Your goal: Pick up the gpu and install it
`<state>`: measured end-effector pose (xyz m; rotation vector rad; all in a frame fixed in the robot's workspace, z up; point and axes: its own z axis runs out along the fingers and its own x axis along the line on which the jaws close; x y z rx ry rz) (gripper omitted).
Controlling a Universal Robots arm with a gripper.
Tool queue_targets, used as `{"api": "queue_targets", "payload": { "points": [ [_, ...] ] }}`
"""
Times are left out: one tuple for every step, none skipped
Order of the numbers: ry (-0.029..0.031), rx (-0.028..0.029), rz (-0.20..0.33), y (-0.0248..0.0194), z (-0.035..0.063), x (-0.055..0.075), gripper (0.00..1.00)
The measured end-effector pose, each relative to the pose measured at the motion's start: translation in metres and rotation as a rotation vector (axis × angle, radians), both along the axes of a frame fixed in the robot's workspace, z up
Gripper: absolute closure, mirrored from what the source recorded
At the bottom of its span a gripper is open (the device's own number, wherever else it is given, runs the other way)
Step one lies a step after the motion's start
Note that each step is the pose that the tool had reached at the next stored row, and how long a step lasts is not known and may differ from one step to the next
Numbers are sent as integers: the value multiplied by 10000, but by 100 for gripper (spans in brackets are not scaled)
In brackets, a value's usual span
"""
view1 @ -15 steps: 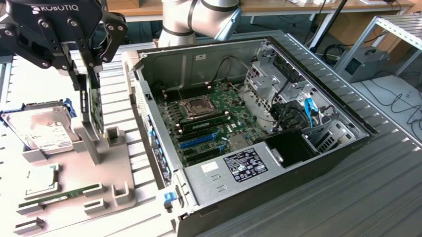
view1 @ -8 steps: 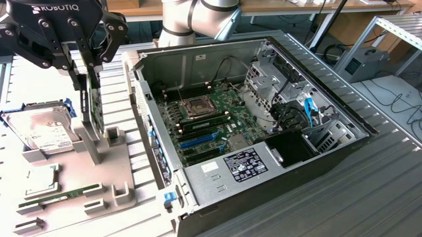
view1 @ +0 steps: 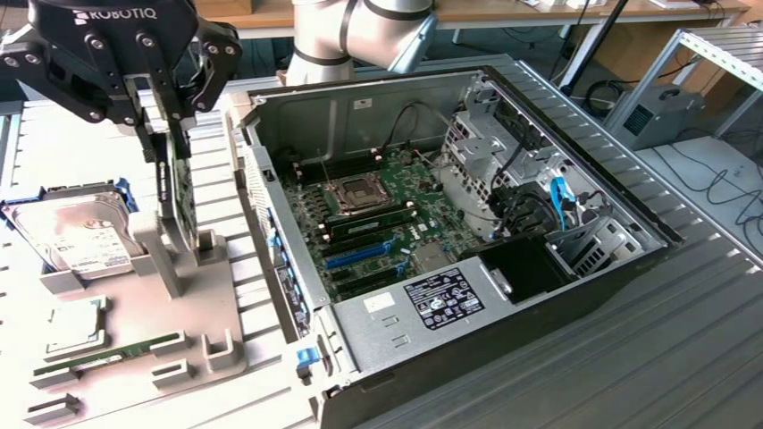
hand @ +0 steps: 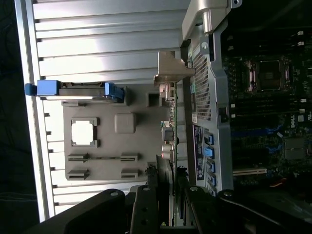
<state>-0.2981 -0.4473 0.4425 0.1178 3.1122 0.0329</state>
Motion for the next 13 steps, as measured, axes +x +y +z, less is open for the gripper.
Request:
{"api": "queue_targets", "payload": {
  "points": [
    [0, 0, -1, 0, 0, 7, 74],
    [0, -2, -1, 0, 0, 16, 74],
    [0, -2, 0, 0, 0, 23, 74],
    [0, -2, -1, 0, 0, 31, 74],
    [0, -1, -1, 0, 0, 42, 74],
    [0, -2, 0, 0, 0, 49, 74],
    [1, -2, 0, 0, 0, 55, 74],
    [1, -2, -1, 0, 0, 59, 74],
    [0, -2, -1, 0, 0, 63, 74],
    [0, -2, -1, 0, 0, 66, 74],
    [0, -2, -2, 0, 0, 68, 74],
    [0, -1, -1, 0, 0, 71, 74],
    [1, -2, -1, 0, 0, 71, 74]
  ]
}}
